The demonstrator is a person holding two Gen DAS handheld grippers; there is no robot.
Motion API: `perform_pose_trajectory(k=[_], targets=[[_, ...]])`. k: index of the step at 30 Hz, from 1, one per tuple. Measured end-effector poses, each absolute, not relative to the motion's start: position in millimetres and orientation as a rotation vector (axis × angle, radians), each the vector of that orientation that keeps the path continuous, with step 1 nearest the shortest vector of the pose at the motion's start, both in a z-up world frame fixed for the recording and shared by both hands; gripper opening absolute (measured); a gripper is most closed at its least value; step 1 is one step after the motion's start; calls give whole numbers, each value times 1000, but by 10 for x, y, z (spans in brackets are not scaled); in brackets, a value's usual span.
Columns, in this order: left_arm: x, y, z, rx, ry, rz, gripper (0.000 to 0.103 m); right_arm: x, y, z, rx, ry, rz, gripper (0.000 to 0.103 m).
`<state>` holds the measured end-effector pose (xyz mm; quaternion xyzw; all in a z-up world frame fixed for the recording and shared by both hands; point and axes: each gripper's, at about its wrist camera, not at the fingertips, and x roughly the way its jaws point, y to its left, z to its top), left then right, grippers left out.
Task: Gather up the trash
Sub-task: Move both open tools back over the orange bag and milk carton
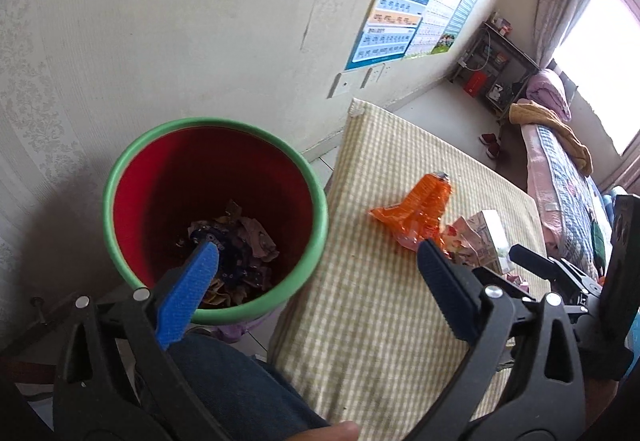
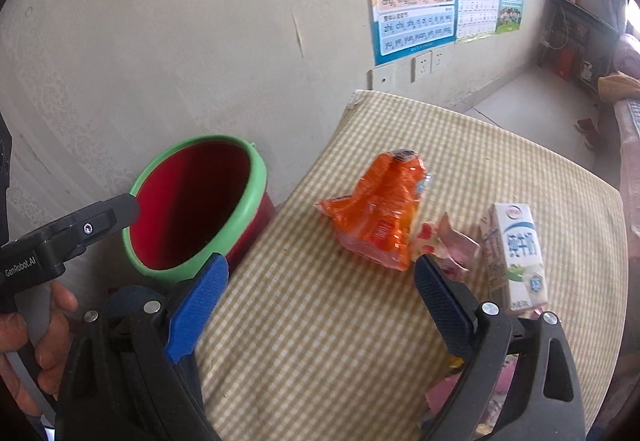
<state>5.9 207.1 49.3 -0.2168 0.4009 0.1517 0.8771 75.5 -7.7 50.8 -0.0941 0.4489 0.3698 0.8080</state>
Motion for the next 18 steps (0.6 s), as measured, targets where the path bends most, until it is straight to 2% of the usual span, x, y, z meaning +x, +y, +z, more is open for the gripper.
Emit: perform_pose_trajectory(k=[9, 18], targets=[[300, 1328, 509, -385, 868, 201, 97, 887, -905, 553, -127, 956, 672, 91], [542, 982, 493, -318, 894, 153, 97, 1080, -1515, 484, -59, 964, 564, 91]])
